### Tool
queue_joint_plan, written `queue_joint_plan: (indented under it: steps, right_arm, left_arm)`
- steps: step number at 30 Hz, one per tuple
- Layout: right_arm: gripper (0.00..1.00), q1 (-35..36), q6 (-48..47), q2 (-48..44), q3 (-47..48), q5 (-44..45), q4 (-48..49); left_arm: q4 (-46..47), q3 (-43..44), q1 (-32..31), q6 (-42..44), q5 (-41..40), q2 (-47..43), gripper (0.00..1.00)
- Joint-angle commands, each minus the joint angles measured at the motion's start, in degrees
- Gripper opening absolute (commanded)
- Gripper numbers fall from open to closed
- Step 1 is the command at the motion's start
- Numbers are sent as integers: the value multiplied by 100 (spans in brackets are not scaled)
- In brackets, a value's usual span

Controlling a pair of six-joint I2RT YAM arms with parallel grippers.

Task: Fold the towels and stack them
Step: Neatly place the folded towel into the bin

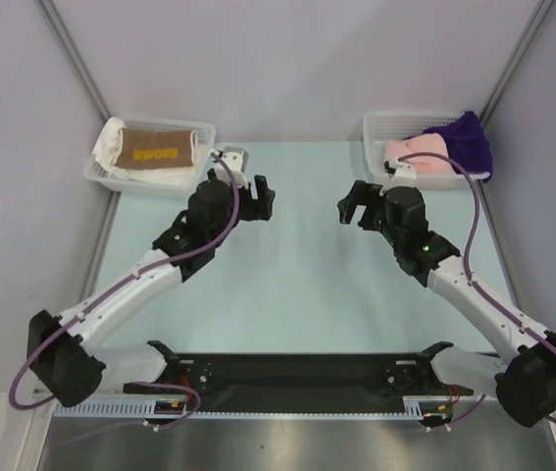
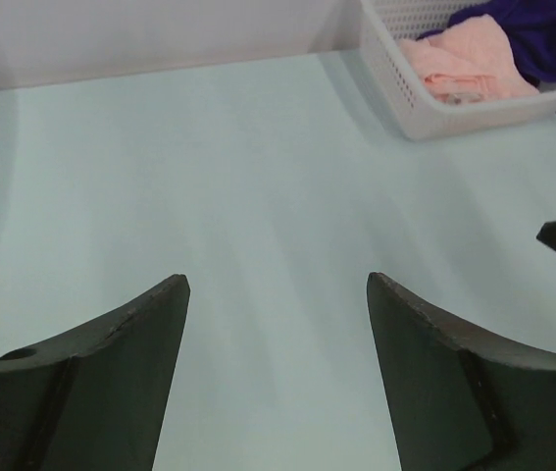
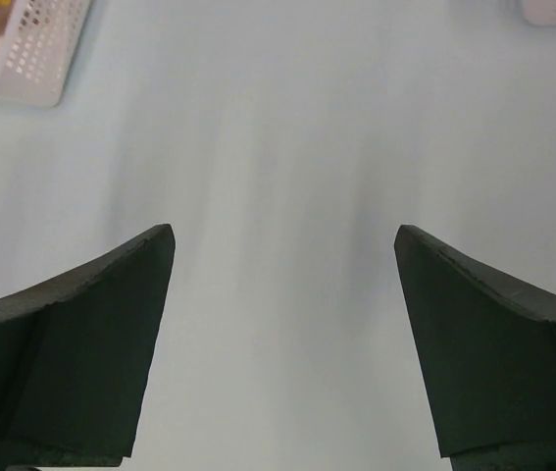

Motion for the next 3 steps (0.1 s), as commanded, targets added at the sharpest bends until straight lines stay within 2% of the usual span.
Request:
queue_joint_plan:
  steps: [1,3]
  right_arm:
    - [100,-4,44,-335,-327,307,-72]
    - [100,-4,114,-406,-398,517,-11]
  left_arm:
    - [-498,-351,-65,-241,309,-455,79]
    - [-621,-518,-74,-355,414,-691,79]
